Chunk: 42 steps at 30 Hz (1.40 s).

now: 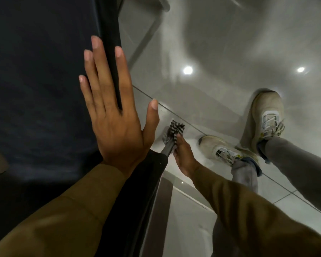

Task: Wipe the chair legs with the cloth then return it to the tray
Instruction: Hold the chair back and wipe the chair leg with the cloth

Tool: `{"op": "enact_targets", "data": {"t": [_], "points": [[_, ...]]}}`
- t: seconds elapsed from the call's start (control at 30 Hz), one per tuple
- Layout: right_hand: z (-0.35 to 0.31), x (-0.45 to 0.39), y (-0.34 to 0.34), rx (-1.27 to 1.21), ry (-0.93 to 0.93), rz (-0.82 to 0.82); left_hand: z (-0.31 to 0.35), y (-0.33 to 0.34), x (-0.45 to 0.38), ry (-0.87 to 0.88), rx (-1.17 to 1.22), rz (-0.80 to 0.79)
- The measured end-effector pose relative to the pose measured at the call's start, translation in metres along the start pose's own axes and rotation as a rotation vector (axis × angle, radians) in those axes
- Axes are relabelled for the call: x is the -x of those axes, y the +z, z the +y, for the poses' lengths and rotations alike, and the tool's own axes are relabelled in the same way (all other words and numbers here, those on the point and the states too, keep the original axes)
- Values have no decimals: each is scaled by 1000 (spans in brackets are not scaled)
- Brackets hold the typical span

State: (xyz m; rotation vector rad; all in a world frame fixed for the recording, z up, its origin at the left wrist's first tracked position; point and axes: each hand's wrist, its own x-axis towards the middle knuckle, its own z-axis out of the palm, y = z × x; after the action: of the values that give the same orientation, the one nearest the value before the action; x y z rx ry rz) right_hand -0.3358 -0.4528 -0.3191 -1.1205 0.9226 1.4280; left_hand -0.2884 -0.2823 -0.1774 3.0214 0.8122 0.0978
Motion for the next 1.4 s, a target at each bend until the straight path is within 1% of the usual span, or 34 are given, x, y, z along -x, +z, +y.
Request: {"op": "enact_targets", "data": {"t": [0.07,0.13,0.27,0.33,0.4,0.47,0.57,0.67,0.7,0.77,0.83,0.9,0.97,1.0,1.07,1.13,1.23,1.33,1.4], "points": [[-1,4,2,-27,-5,-15,0,-1,1,1,-11,-6],[6,31,4,2,-53,-52,1,-4,1,3,-19,-26],[22,108,0,122,-67,-220,2,-7,-1,1,-20,-49],[27,114,-3,153,-79,-219,2,-7,-2,1,-22,-52],[25,98,-5,191,-128,-174,1,-7,-1,3,-17,-52],[21,63,-10,235,-135,-102,1,-6,0,5,-15,-39],[6,7,-22,296,-64,-10,0,-3,0,9,5,-22],[-10,-25,-23,316,47,-1,-2,-2,1,12,18,-22],[-12,-26,-21,308,57,-13,-2,-2,0,11,14,-25],[-9,-13,-17,269,41,-53,-1,-4,0,6,8,-40],[-5,32,-14,238,-25,-115,1,-6,-1,-2,5,-52],[-1,78,-10,244,-82,-212,2,-7,-2,2,12,-58],[6,99,-7,264,-123,-246,1,-7,-3,7,13,-61],[9,99,-5,260,-138,-237,1,-7,-3,7,14,-62],[12,81,-7,237,-148,-181,2,-9,-2,-2,16,-69],[12,43,-13,213,-137,-117,3,-10,-3,-13,21,-77],[4,-26,-25,254,-22,14,4,-9,-4,-7,42,-86],[-7,-71,-23,296,6,22,1,-8,0,-3,24,-74],[-11,-72,-20,346,4,16,2,-9,0,-4,14,-75]]}}
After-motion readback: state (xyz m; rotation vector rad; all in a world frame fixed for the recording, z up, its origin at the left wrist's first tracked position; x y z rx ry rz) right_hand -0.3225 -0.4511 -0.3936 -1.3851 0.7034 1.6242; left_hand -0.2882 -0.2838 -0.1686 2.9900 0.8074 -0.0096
